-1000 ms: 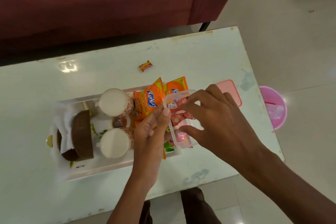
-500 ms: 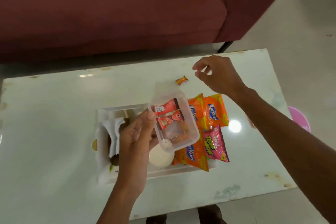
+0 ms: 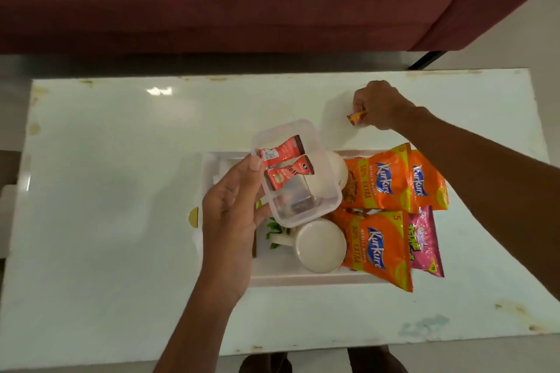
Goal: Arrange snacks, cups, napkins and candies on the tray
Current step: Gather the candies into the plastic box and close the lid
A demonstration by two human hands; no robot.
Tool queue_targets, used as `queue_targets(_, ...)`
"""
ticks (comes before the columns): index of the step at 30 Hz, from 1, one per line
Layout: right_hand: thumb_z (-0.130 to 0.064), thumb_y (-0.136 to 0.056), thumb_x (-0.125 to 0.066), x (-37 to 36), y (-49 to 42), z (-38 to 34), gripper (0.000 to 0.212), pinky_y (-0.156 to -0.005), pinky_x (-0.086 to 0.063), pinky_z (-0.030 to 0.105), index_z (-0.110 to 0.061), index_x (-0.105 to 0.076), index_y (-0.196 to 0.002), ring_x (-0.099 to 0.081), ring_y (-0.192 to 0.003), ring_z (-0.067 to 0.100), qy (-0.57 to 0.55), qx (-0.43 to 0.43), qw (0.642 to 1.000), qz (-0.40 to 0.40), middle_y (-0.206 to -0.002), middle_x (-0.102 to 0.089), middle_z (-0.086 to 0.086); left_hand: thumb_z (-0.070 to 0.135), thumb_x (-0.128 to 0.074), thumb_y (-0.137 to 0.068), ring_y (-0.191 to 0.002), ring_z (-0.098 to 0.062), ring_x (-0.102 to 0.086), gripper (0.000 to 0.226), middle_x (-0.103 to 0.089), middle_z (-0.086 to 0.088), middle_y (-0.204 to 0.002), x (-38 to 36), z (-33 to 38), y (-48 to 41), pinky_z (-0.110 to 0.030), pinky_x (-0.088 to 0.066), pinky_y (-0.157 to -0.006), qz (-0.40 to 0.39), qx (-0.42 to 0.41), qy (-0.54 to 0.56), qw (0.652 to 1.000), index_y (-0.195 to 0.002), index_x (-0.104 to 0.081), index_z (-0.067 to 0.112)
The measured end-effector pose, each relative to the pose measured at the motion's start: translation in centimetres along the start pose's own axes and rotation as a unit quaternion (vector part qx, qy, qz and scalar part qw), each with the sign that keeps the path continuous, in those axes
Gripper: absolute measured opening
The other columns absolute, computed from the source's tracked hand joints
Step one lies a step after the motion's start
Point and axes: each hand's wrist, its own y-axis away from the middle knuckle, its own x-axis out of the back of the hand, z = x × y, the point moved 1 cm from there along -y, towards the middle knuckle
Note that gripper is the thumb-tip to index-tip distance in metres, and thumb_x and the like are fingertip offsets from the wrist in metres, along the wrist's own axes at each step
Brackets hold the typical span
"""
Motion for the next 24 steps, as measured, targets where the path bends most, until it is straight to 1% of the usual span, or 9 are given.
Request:
queue_targets(2,-0.011,-0.076,-0.083,1.2,1.3,0.0,0.026,-0.079,-0.051,0.036,-0.004,-0.071,-0.097,-0.062,-0.093,0.028,-0.083,-0.005,0.996,0.037,-0.107,-0.067,0.016,0.038,-0.059,-0.091,-0.107,-0.016,-0.072,0.029,-0.078,0.0,-0.108,0.0,-0.1,0.0,-0.03,-0.059,-0.077,0.002,0.005,0.0,1.0,-0.109,-0.076,0.023)
queue_targets(4,-0.016,-0.077,-0.082,3.4,4.2,-1.0,0.023,-0.076,-0.052,0.025,-0.006,-0.071,-0.095,-0.065,-0.085,0.018,-0.199,0.008,0.972,0.122,-0.102,-0.07,0.005,0.038,-0.059,-0.091,-0.108,-0.017,-0.071,0.032,-0.077,-0.002,-0.11,-0.2,0.0,0.0,-0.03,-0.059,-0.078,0.006,0.011,-0.004,1.0,-0.113,-0.074,0.021)
queue_targets(6,-0.028,-0.077,-0.082,6.0,8.7,-3.1,0.02,-0.064,-0.044,0.003,-0.019,-0.068,-0.09,-0.064,-0.074,0.0,-0.274,0.036,0.943,0.188,-0.093,-0.068,-0.013,0.038,-0.06,-0.09,-0.109,-0.019,-0.071,0.035,-0.077,-0.003,-0.11,-0.6,0.1,0.1,-0.032,-0.06,-0.079,0.004,0.018,-0.008,1.0,-0.115,-0.073,0.018)
queue_targets(9,-0.047,-0.073,-0.075,9.0,16.6,-6.6,0.02,-0.062,-0.048,0.004,-0.042,-0.064,-0.089,-0.063,-0.082,-0.006,-0.302,0.129,0.93,0.168,-0.091,-0.062,-0.031,0.043,-0.064,-0.083,-0.109,-0.022,-0.071,0.046,-0.077,-0.005,-0.111,-1.8,0.3,0.4,-0.038,-0.06,-0.083,0.001,0.024,-0.017,1.0,-0.119,-0.071,0.015)
queue_targets(12,-0.049,-0.073,-0.074,8.9,21.5,-8.0,0.024,-0.067,-0.04,0.008,-0.045,-0.068,-0.096,-0.056,-0.081,-0.003,-0.212,0.152,0.958,0.123,-0.1,-0.063,-0.023,0.048,-0.065,-0.078,-0.106,-0.024,-0.072,0.059,-0.076,-0.008,-0.112,-3.8,0.4,0.8,-0.043,-0.059,-0.084,-0.012,0.031,-0.022,0.999,-0.124,-0.068,0.013)
queue_targets(14,-0.036,-0.076,-0.08,7.7,23.0,-7.6,0.029,-0.075,-0.042,0.017,-0.034,-0.073,-0.104,-0.048,-0.091,0.001,-0.159,0.138,0.97,0.117,-0.108,-0.065,-0.011,0.048,-0.067,-0.081,-0.104,-0.026,-0.073,0.055,-0.076,-0.01,-0.111,-5.2,0.2,1.2,-0.043,-0.059,-0.084,-0.027,0.033,-0.026,0.999,-0.123,-0.068,0.012)
queue_targets(17,-0.021,-0.075,-0.083,6.8,24.3,-6.3,0.03,-0.072,-0.048,0.031,-0.021,-0.076,-0.105,-0.056,-0.098,0.017,-0.131,0.12,0.975,0.13,-0.108,-0.068,0.0,0.045,-0.065,-0.088,-0.107,-0.029,-0.071,0.047,-0.075,-0.012,-0.113,-7.3,-0.4,2.0,-0.047,-0.057,-0.089,-0.044,0.028,-0.047,0.998,-0.122,-0.069,0.014)
queue_targets(20,-0.021,-0.074,-0.084,6.8,25.7,-4.3,0.033,-0.067,-0.045,0.028,-0.019,-0.076,-0.106,-0.057,-0.1,0.022,-0.117,0.12,0.977,0.132,-0.109,-0.068,0.002,0.041,-0.059,-0.09,-0.109,-0.028,-0.07,0.044,-0.074,-0.011,-0.116,-9.5,-1.2,2.8,-0.046,-0.057,-0.088,-0.071,0.021,-0.054,0.996,-0.123,-0.068,0.013)
queue_targets(24,-0.038,-0.069,-0.085,8.3,27.8,0.6,0.041,-0.07,-0.046,0.015,-0.027,-0.072,-0.107,-0.052,-0.087,0.002,-0.207,0.075,0.96,0.175,-0.107,-0.062,-0.009,0.045,-0.06,-0.089,-0.105,-0.026,-0.073,0.046,-0.075,-0.01,-0.114,-12.3,-2.6,4.0,-0.04,-0.058,-0.083,-0.091,0.02,-0.071,0.993,-0.122,-0.068,0.013)
